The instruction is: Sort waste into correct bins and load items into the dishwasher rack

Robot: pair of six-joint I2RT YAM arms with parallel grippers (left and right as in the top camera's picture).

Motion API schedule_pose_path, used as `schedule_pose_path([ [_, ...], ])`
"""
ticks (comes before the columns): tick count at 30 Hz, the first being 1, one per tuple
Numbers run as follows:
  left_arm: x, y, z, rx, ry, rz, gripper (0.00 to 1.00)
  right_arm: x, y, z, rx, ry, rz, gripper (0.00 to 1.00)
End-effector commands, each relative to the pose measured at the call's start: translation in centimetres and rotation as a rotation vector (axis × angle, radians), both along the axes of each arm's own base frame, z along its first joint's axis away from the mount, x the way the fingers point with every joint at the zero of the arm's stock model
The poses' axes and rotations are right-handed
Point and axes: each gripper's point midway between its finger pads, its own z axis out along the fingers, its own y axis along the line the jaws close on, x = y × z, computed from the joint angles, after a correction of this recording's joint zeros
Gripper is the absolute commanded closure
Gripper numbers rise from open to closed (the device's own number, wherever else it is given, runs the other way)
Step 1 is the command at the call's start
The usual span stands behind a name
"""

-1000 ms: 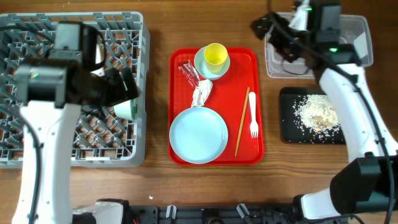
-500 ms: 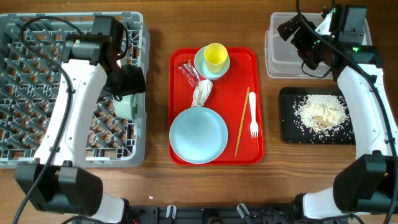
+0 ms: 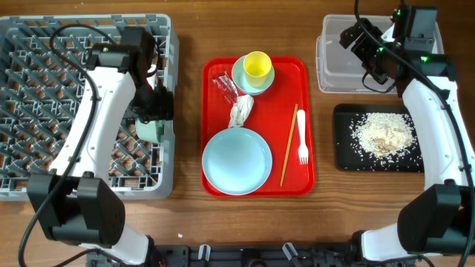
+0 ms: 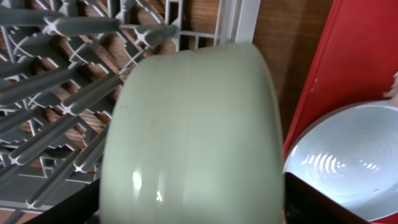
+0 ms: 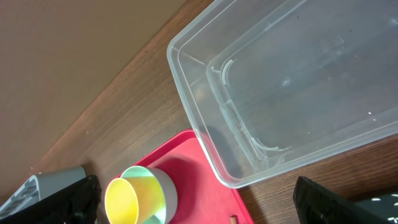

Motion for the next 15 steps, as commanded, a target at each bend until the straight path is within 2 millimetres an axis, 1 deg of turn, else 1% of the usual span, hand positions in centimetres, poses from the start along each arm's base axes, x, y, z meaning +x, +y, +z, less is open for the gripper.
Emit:
schedule_pose_path([
  [1, 0.01, -0.29, -0.59, -0.011, 0.01, -0.02, 0.22, -0.04, -0.3, 1.35, -0.017, -0.032, -0.016, 0.0],
  [2, 0.02, -0.24, -0.59, -0.01, 0.009, -0.018, 0.23, -0.04, -0.3, 1.35, -0.017, -0.032, -0.016, 0.0],
  [4, 0.12, -0.12, -0.59, -0.011, 0.006, -0.014, 0.29, -0.04, -0.3, 1.34, -0.017, -0.032, -0.016, 0.0],
  [5, 0.14, -0.01, -0.59, -0.011, 0.005, -0.01, 0.31, -0.04, -0.3, 1.34, -0.017, -0.032, -0.016, 0.0],
  [7, 0.17, 0.18, -0.57, -0.012, 0.004, -0.004, 0.31, -0.04, -0.3, 1.34, -0.017, -0.032, -0.016, 0.0],
  [10, 0.14, 0.19, -0.38, -0.012, -0.001, 0.004, 0.36, -0.04, -0.3, 1.34, -0.016, -0.031, -0.016, 0.0],
  [11, 0.13, 0.18, -0.3, -0.013, -0.004, 0.004, 0.4, -0.04, -0.3, 1.34, -0.017, -0.032, -0.016, 0.0],
  [13, 0.1, 0.19, -0.03, -0.013, -0.011, 0.004, 0.41, -0.04, -0.3, 1.34, -0.017, -0.032, -0.016, 0.0],
  [15, -0.01, 0.21, 0.0, -0.012, -0.008, 0.006, 0.45, -0.04, -0.3, 1.35, -0.016, -0.032, -0.016, 0.0],
])
